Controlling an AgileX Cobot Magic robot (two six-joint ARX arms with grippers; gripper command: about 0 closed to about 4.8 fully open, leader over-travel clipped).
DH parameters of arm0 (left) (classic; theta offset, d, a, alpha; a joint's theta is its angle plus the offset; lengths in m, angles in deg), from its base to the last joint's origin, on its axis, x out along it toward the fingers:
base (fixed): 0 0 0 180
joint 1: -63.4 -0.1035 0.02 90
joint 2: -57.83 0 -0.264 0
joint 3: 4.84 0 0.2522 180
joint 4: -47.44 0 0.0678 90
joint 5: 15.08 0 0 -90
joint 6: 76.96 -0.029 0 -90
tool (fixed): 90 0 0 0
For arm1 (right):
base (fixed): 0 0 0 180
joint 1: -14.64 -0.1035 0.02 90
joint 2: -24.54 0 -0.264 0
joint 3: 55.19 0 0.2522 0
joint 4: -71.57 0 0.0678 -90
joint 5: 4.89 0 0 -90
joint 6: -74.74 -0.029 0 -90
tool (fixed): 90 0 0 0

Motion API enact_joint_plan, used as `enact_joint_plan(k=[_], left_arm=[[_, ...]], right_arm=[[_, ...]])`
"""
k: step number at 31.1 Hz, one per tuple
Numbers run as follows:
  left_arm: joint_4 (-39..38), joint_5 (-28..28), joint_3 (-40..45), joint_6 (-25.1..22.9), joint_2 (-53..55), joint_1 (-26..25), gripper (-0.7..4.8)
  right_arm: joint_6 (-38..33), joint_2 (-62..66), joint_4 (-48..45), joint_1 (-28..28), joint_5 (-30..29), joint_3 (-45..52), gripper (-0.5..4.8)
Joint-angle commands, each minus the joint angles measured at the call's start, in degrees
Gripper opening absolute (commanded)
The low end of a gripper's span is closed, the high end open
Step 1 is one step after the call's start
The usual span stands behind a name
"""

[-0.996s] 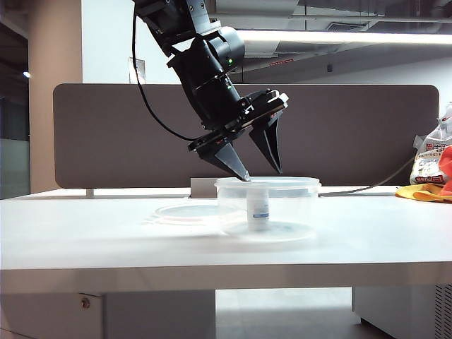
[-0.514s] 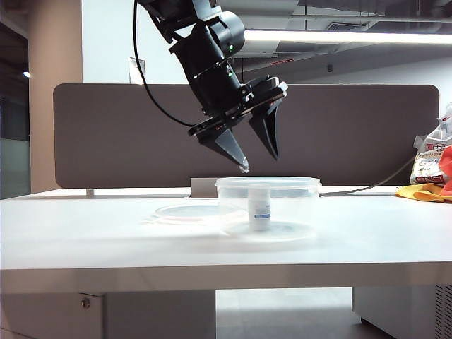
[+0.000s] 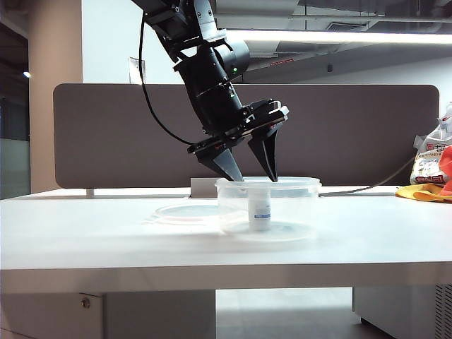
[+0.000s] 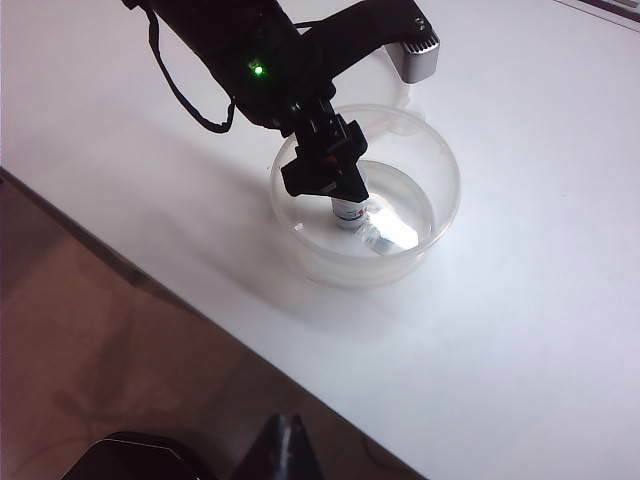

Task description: Remove the lid of the round box, pick up the small white medicine bottle inside, and place it on the table.

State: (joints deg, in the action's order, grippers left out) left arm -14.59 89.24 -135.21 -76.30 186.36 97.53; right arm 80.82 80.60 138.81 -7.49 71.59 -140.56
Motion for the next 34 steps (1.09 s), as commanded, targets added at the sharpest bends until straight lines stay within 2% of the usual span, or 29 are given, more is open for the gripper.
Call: enact_joint_plan(k=[1,6,12,14,17,20,34], left_arm=[[0.33,0.00,-0.28,-0.46,-0.07,0.31,3.06],[0.48,-0.17,-0.28,-0.55,0.57,1.11,2.73],[0.35,-0.96,-0.28,-0.72,0.87,1.33,2.62],[0.33,-1.49,-0.28,-0.98,0.87,1.33,2.34],[0.33,-1.55,-0.28,-1.14,0.87,1.33,2.32],[0.33,-1.64,-0.28,-1.36,0.87,1.33,1.74],[0.09,-1.68,-0.39,-1.33,0.85,1.33,1.69]], right_arm=[[0.20,-0.11,-0.59,0.00,-0.11,-0.17,-0.08],[0.20,-0.11,-0.59,0.00,-0.11,-0.17,-0.08],[0.17,-0.13,-0.52,0.00,-0.11,-0.17,-0.08],[0.17,-0.13,-0.52,0.00,-0.11,-0.17,-0.08],[0.17,-0.13,-0.55,0.02,-0.11,-0.17,-0.08],[0.17,-0.13,-0.55,0.02,-0.11,-0.17,-0.08],[0.17,-0.13,-0.55,0.00,-0.11,-0.17,-0.08]])
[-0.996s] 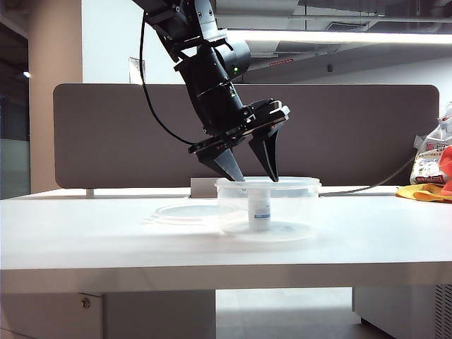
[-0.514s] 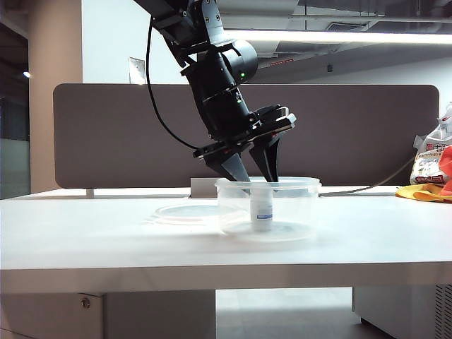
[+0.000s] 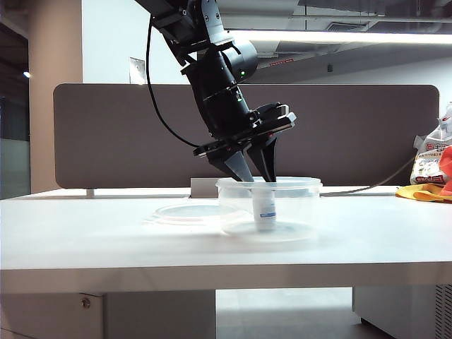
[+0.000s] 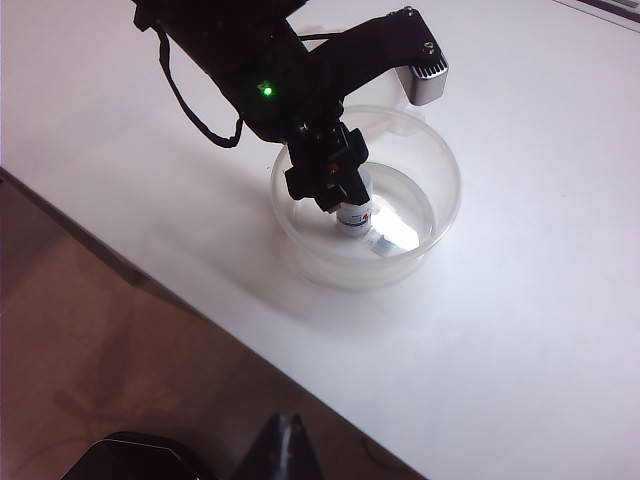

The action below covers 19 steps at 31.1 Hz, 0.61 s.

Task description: Remove the lid of the round box, pick up the small white medicine bottle inside, and place it on the table.

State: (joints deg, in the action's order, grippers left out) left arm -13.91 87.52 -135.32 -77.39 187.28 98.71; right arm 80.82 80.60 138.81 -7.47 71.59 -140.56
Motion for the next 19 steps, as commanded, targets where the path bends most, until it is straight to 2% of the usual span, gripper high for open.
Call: enact_joint_plan(k=[1,6,10,19], left_arm=[[-0.81,0.04,-0.37,-0.24,-0.11,0.15,1.69],[-2.16,-0.87,-2.21,-0.68,-0.17,0.13,1.68],[-4.24,-1.44,-5.57,-2.25,-0.20,0.13,1.14],[-5.55,-1.46,-8.24,-2.56,-0.81,-0.39,1.10]], right_arm=[[0.17,-0.11,-0.55,-0.02,-0.11,-0.17,-0.08],[0.17,-0.11,-0.52,-0.02,-0.11,-0.17,-0.08],[0.15,-0.13,-0.48,-0.02,-0.11,-0.17,-0.08],[0.17,-0.13,0.94,-0.02,-0.09,-0.17,-0.08]])
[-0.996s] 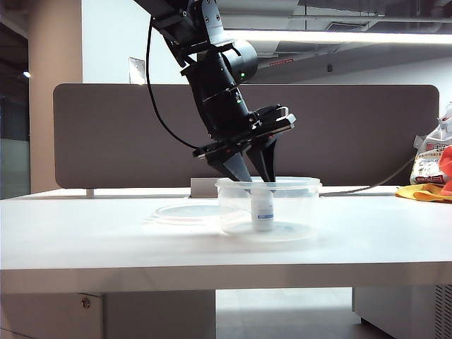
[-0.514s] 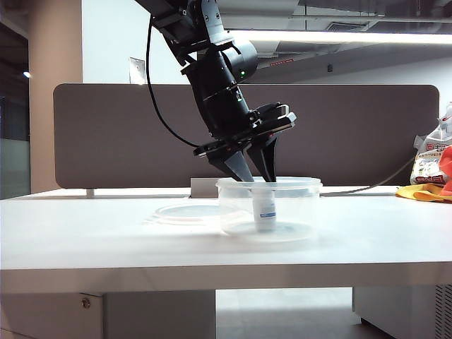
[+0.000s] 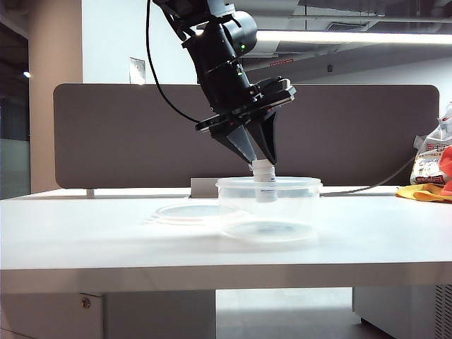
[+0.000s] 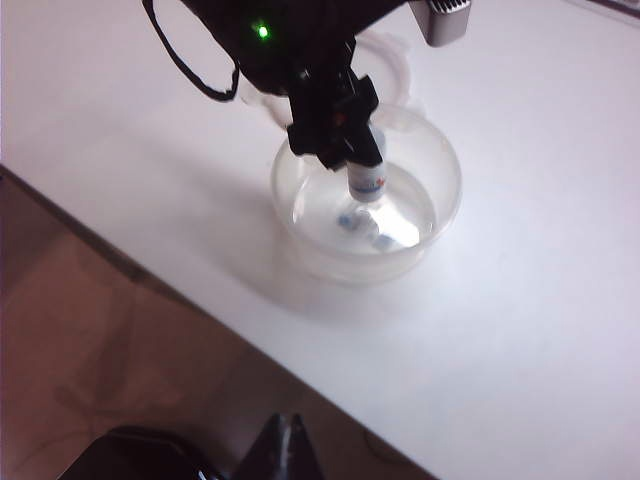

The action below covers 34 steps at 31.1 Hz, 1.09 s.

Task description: Remove the lid of the round box, pick up the small white medicine bottle inside, and place it on the table.

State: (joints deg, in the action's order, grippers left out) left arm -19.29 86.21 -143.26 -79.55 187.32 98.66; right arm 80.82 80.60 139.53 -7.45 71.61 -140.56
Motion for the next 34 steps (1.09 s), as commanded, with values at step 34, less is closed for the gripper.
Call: enact_joint_plan(k=[34], left_arm=[[-5.44,0.37,-0.31,-0.63,-8.09,-12.92,1.11]], right_arm=[[0.15,-0.11,-0.02,-0.04,-0.13,-0.17,-0.08]])
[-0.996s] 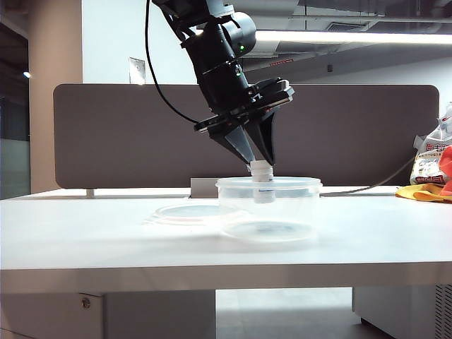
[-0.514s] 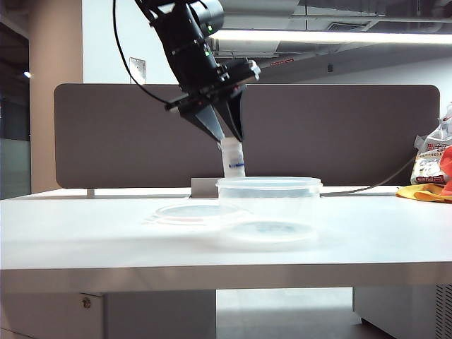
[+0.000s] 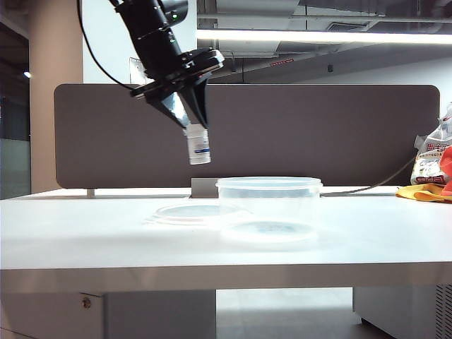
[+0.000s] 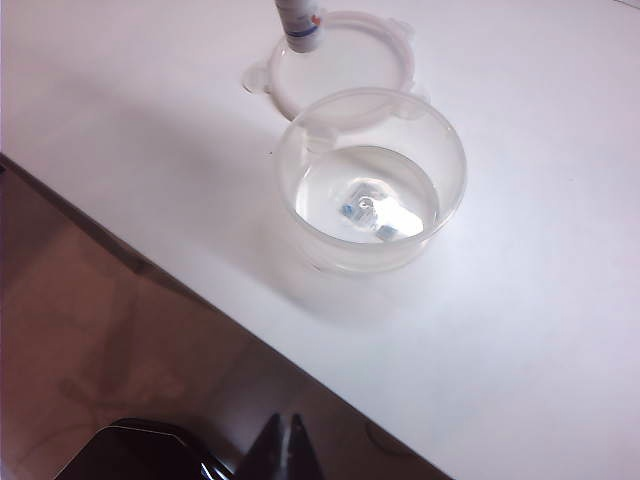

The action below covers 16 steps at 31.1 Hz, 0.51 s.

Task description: Remove the lid of the round box, pick up the small white medicine bottle inside, and place it on the table.

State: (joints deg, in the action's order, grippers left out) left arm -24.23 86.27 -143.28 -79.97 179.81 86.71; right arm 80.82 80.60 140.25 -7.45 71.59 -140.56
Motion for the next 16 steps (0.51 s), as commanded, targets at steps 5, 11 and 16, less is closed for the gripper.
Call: enact_joint_plan(k=[5,11,16], left_arm=[[-0.50,0.22,-0.28,-0.20,-0.57,-3.96,1.11],[0.15,-1.33,-0.28,-1.18,-0.55,-7.72,1.11],[1.07,-3.45,-0.26,-1.20,-0.48,-10.29,1.11]], right_arm=[[0.15,-0.11,-0.72,-0.04,-0.11,-0.17,-0.08],[0.15,-0.11,-0.68,-0.04,-0.09,-0.17,-0.08],[0.15,-0.11,-0.70,-0.04,-0.09,-0.17,-0.08]])
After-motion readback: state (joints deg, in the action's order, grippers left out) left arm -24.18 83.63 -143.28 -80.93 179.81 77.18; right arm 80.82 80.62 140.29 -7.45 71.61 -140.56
